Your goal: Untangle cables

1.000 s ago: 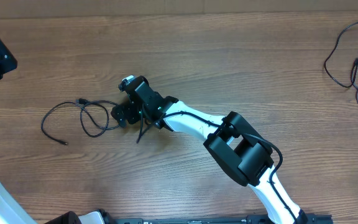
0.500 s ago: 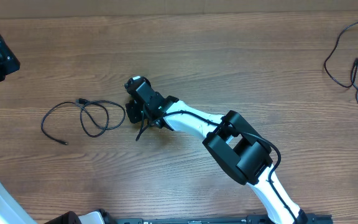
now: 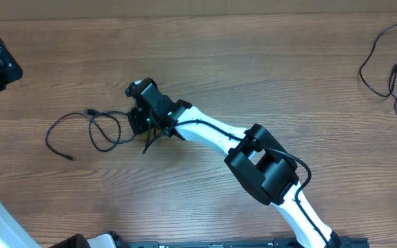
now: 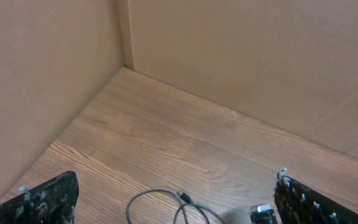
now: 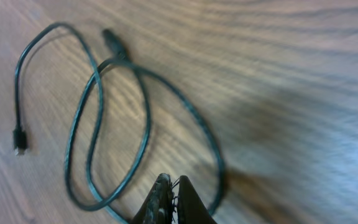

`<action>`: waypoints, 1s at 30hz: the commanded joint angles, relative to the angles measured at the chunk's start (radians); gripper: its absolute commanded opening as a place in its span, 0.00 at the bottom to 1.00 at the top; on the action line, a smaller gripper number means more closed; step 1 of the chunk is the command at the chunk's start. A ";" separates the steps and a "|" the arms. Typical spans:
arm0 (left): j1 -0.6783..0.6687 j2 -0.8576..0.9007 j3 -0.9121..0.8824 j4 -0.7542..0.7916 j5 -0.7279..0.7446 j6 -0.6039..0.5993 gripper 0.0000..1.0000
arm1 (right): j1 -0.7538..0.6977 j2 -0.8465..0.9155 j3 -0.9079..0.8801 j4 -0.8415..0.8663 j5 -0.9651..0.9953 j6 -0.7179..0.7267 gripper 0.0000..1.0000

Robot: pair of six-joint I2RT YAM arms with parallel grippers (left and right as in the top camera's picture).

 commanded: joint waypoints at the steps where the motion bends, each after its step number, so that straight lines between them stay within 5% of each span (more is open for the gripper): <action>1: 0.005 -0.009 0.005 0.001 0.014 0.011 1.00 | 0.027 0.009 0.017 0.001 -0.013 -0.010 0.04; 16: 0.005 -0.009 0.005 -0.022 0.014 0.012 1.00 | -0.029 0.116 0.016 -0.074 0.040 -0.013 0.04; 30: 0.005 -0.009 0.005 -0.025 0.014 0.012 1.00 | -0.363 0.116 0.016 -0.289 0.169 -0.079 0.04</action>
